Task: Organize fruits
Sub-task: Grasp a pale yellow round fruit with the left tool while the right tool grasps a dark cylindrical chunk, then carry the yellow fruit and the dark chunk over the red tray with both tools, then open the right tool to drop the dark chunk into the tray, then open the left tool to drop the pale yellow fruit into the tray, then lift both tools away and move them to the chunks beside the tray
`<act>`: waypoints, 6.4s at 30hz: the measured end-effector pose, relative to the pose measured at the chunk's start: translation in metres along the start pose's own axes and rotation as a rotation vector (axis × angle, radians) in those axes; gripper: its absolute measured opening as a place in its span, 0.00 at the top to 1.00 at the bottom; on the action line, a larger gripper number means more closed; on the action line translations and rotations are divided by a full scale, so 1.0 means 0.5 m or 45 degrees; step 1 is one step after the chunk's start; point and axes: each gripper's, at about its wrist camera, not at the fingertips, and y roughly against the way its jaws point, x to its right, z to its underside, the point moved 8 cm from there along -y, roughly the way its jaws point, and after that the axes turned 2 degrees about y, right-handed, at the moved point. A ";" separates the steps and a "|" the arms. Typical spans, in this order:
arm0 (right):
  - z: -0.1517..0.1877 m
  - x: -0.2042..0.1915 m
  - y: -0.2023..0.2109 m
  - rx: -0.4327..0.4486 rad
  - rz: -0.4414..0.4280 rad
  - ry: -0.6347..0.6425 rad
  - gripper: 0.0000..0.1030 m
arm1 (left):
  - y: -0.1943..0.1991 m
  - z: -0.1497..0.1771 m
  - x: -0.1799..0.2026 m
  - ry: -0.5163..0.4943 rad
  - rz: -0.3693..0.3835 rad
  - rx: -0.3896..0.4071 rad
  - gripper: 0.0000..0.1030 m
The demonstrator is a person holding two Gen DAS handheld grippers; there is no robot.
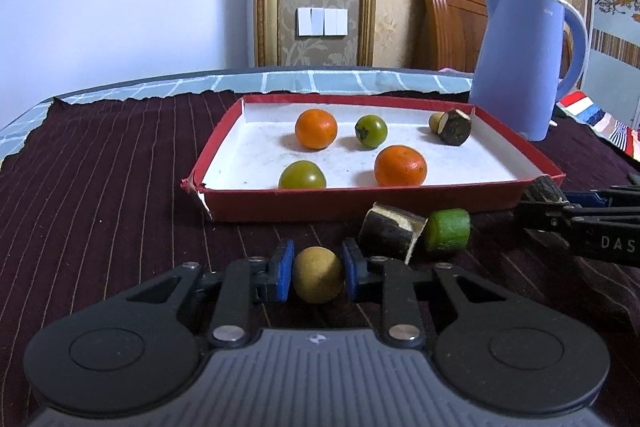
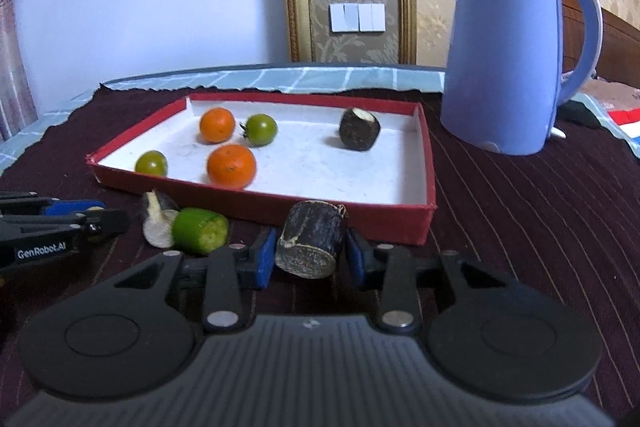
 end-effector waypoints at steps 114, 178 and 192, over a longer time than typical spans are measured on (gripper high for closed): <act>-0.227 0.022 -0.237 0.130 0.072 0.033 0.66 | -0.272 -0.241 0.001 0.038 -0.317 0.059 0.75; -0.121 0.124 -0.125 0.237 0.004 -0.398 0.00 | -0.089 -0.164 -0.030 0.055 -0.418 0.182 0.14; -0.101 0.081 -0.087 0.287 0.189 -0.216 0.00 | -0.056 -0.118 -0.035 0.083 -0.354 0.155 0.14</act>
